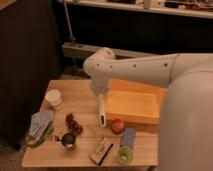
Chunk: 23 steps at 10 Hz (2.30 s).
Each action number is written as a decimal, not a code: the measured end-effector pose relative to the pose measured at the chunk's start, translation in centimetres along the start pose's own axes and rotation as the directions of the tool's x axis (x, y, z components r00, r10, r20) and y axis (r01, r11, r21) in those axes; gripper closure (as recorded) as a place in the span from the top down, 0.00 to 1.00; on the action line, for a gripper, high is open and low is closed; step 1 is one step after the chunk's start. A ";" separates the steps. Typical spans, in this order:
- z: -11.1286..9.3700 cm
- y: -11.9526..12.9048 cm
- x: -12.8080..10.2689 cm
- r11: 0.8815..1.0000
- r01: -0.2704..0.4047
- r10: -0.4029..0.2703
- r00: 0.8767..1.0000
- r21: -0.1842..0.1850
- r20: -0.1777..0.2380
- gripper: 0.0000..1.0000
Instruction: Place brush in tray
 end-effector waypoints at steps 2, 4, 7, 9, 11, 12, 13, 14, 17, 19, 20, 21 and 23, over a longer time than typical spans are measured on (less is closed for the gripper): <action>-0.9 -4.7 1.0 0.997 -0.069 0.069 0.998 0.042 -0.004 0.00; -1.8 -9.0 2.2 0.988 -0.135 0.136 0.991 0.078 -0.004 0.00; -3.3 -16.3 4.5 0.960 -0.244 0.247 0.969 0.140 -0.005 0.00; -3.7 -21.5 5.8 0.930 -0.317 0.324 0.946 0.186 -0.011 0.00; -3.4 -24.3 5.5 0.910 -0.360 0.372 0.928 0.206 -0.020 0.00; -2.9 -25.8 4.5 0.897 -0.386 0.400 0.916 0.216 -0.023 0.00; -2.3 -26.6 3.2 0.889 -0.400 0.415 0.909 0.222 -0.024 0.00; -1.9 -26.7 2.0 0.886 -0.407 0.422 0.906 0.223 -0.021 0.00; -0.2 -26.7 -1.0 0.885 -0.413 0.425 0.905 0.215 -0.011 0.00; 1.2 -26.2 -1.8 0.890 -0.409 0.419 0.908 0.203 -0.010 0.00; 1.7 -26.1 -1.9 0.889 -0.411 0.422 0.907 0.200 -0.013 0.00; 2.2 -26.0 -2.0 0.889 -0.414 0.425 0.905 0.196 -0.016 0.00; 3.2 -25.7 -2.0 0.889 -0.418 0.429 0.903 0.184 -0.021 0.00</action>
